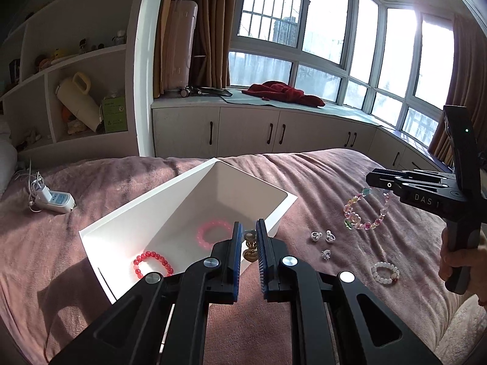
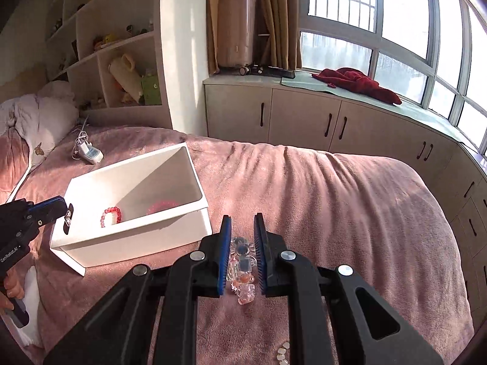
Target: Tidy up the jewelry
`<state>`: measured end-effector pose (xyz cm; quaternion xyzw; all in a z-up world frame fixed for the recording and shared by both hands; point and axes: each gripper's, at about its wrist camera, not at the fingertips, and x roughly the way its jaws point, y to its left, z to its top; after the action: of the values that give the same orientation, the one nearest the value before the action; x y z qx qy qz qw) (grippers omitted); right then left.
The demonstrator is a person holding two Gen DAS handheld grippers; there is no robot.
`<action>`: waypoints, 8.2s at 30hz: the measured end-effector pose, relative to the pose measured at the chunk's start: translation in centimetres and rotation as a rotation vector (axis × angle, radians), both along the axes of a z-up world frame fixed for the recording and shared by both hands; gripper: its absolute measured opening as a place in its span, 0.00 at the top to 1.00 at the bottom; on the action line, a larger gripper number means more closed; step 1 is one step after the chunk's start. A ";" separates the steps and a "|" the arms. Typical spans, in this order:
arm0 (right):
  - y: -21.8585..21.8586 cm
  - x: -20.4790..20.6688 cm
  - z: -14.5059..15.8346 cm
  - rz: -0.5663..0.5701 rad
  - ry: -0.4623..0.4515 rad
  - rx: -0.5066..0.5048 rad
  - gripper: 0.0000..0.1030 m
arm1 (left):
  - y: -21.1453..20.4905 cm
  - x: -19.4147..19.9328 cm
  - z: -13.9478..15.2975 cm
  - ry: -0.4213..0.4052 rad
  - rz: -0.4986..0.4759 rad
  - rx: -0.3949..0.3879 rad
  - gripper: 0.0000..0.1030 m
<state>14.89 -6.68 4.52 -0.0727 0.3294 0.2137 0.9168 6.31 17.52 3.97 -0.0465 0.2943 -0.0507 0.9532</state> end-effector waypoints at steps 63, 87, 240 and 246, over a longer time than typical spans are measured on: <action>4.0 2.4 -9.7 0.073 0.216 -0.027 0.90 | 7.3 0.9 -3.5 0.027 0.180 0.011 0.64; 17.1 8.4 -0.5 0.192 0.195 0.002 0.90 | 9.3 -0.3 -4.8 0.048 0.234 -0.040 0.17; 7.5 4.7 5.5 0.161 0.123 0.202 0.89 | 7.3 1.4 4.5 0.065 -0.097 0.203 0.82; 11.1 7.6 4.4 0.180 0.162 0.196 0.89 | 9.1 3.2 5.8 0.100 -0.045 0.208 0.82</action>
<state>22.49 4.46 8.92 0.0054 0.3722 0.3311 0.8671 9.55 26.63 9.72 0.0566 0.3460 -0.0391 0.9357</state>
